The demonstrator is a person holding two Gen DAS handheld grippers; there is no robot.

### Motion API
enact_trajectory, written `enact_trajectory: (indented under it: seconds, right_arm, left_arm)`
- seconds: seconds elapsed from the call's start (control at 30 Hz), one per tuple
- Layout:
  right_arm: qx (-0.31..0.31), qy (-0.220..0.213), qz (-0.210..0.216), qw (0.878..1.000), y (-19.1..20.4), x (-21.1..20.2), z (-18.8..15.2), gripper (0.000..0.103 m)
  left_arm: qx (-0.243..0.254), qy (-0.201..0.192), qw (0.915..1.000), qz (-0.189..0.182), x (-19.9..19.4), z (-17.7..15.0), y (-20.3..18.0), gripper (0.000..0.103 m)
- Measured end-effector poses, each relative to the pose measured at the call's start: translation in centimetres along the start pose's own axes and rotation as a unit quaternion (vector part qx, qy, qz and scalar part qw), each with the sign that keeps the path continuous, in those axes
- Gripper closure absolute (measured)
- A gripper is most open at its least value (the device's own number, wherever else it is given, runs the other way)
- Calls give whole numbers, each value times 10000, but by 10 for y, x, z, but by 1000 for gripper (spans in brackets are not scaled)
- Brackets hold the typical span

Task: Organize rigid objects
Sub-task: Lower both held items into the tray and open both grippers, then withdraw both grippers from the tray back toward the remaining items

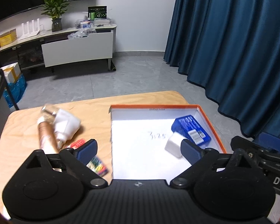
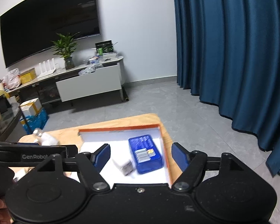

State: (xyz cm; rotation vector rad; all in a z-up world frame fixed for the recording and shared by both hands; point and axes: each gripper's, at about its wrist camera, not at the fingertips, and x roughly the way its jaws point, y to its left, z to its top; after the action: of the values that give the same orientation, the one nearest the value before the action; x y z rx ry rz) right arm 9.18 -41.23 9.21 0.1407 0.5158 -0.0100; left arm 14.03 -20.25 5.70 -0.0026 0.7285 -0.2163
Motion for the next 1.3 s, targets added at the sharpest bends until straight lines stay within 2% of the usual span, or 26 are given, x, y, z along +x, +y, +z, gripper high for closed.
enact_trajectory:
  seconds: [0.53, 0.6, 1.3]
  right_arm:
    - [-202, -99, 361, 9991, 42, -60, -25, 12]
    - [-260, -108, 408, 9988, 47, -65, -28, 9]
    - [-629, -28, 775, 9950, 92, -83, -49, 6]
  left_arm:
    - [-166, -250, 9993, 240, -66, -44, 25, 1]
    - [-190, -300, 9989, 298, -73, -49, 29, 1]
    - [-446, -391, 9966, 575, -108, -84, 68, 1]
